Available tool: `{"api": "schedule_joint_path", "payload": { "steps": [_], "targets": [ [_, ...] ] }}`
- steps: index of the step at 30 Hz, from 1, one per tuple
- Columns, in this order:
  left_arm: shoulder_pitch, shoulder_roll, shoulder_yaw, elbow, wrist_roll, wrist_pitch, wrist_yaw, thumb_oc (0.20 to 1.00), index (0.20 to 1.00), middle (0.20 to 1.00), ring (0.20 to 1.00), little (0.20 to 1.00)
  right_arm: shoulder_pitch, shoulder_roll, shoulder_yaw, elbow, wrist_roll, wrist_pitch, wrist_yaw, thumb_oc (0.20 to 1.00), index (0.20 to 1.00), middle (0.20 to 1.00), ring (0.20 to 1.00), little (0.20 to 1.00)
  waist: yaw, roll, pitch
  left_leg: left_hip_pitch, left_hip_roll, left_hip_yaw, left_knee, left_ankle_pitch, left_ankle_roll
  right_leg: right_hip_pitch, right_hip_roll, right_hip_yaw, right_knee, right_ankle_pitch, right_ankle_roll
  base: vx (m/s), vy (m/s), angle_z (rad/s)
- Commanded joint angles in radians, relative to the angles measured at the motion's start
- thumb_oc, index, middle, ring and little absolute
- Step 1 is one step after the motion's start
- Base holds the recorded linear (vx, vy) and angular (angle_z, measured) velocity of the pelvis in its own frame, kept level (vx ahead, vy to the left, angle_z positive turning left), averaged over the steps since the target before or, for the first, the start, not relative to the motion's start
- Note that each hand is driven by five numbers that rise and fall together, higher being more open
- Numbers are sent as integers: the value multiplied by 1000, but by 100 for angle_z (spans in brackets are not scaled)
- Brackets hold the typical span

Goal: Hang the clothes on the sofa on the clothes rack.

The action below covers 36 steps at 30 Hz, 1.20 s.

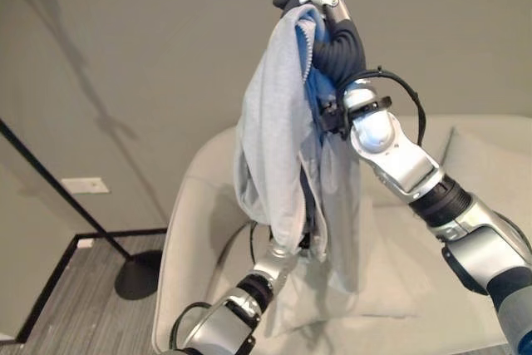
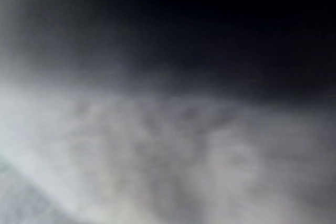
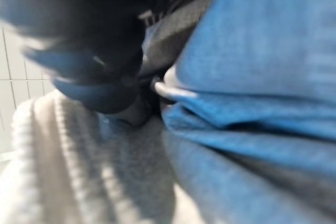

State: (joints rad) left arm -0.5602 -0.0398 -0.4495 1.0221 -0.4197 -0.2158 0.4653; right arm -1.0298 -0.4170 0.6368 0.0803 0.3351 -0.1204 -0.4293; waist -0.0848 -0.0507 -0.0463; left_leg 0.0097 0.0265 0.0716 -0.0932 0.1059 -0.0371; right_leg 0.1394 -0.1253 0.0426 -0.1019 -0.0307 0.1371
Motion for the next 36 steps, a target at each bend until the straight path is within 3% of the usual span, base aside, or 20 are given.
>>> {"api": "schedule_joint_path", "payload": {
  "steps": [1, 11, 12, 16, 23, 25, 28, 29, 32, 34, 36],
  "targets": [
    [-105, 4, 20, 70, -36, -38, 17, 200, 200, 200, 200, 200, -130, -43, -28, 44, 42, -66, -10, 200, 200, 200, 200, 200, 45, -5, -68, 3, 30, -14, 6, -79, -39, -57, -26, -14, 15, 53, 29, 18, -4, -20],
    [56, 105, 102, -234, -97, -101, 49, 200, 200, 200, 200, 200, -21, -186, -107, -12, -42, -35, -24, 200, 200, 200, 200, 200, 80, 1, -55, 3, 27, -28, 6, -78, -38, -47, -24, -18, 15, 45, 27, 13, -23, -2],
    [131, 167, 147, -385, -40, -113, 76, 200, 200, 200, 200, 200, 29, -227, -152, -44, -87, -35, -16, 200, 200, 200, 200, 200, 102, 1, -47, 0, 27, -37, 6, -73, -40, -40, -21, -25, 15, 39, 24, 1, -51, 14],
    [229, 240, 199, -552, 72, -109, 102, 200, 200, 200, 200, 200, 100, -265, -212, -99, -134, -52, 1, 200, 200, 200, 200, 200, 123, 0, -42, -2, 32, -50, 6, -69, -45, -32, -16, -39, 18, 32, 18, 0, -73, 14],
    [407, 436, 349, -844, 478, -71, 179, 200, 200, 200, 200, 200, 271, -306, -394, -209, -223, -134, 33, 200, 200, 200, 200, 200, 172, 8, -3, -19, 65, -94, 6, -34, -64, -60, 31, -65, 111, -25, -10, -25, -128, 18],
    [430, 459, 378, -884, 526, -69, 181, 200, 200, 200, 200, 200, 297, -297, -420, -233, -235, -146, 36, 200, 200, 200, 200, 200, 179, 11, 7, -24, 71, -105, 6, -27, -69, -69, 42, -70, 127, -38, -17, -43, -130, 12],
    [509, 547, 506, -985, 687, -67, 236, 200, 200, 200, 200, 200, 374, -276, -507, -301, -265, -193, 45, 200, 200, 200, 200, 200, 217, 17, 50, -71, 88, -161, 6, 31, -97, -84, 80, -106, 133, -61, -35, -144, -211, 43],
    [520, 569, 557, -1032, 721, -67, 268, 200, 200, 200, 200, 200, 363, -290, -531, -321, -279, -200, 37, 200, 200, 200, 200, 200, 235, 17, 78, -126, 81, -195, 6, 68, -122, -98, 87, -130, 125, -69, -39, -200, -158, 42],
    [515, 580, 584, -1064, 762, -66, 290, 200, 200, 200, 200, 200, 344, -292, -543, -326, -296, -207, 21, 200, 200, 200, 200, 200, 245, 15, 99, -191, 54, -232, 6, 99, -137, -134, 92, -162, 127, -67, -48, -236, -83, 50],
    [504, 589, 580, -1074, 817, -58, 308, 200, 200, 200, 200, 200, 356, -302, -553, -341, -327, -211, 11, 200, 200, 200, 200, 200, 232, 3, 94, -217, 33, -230, 6, 93, -128, -163, 87, -199, 114, -56, -48, -223, -71, 65],
    [508, 552, 557, -1109, 823, -72, 298, 200, 200, 200, 200, 200, 398, -302, -572, -384, -376, -209, 14, 200, 200, 200, 200, 200, 219, -12, 78, -161, 62, -193, 6, 51, -116, -166, 72, -238, 62, -10, -36, -203, -32, 92]
  ]
}}
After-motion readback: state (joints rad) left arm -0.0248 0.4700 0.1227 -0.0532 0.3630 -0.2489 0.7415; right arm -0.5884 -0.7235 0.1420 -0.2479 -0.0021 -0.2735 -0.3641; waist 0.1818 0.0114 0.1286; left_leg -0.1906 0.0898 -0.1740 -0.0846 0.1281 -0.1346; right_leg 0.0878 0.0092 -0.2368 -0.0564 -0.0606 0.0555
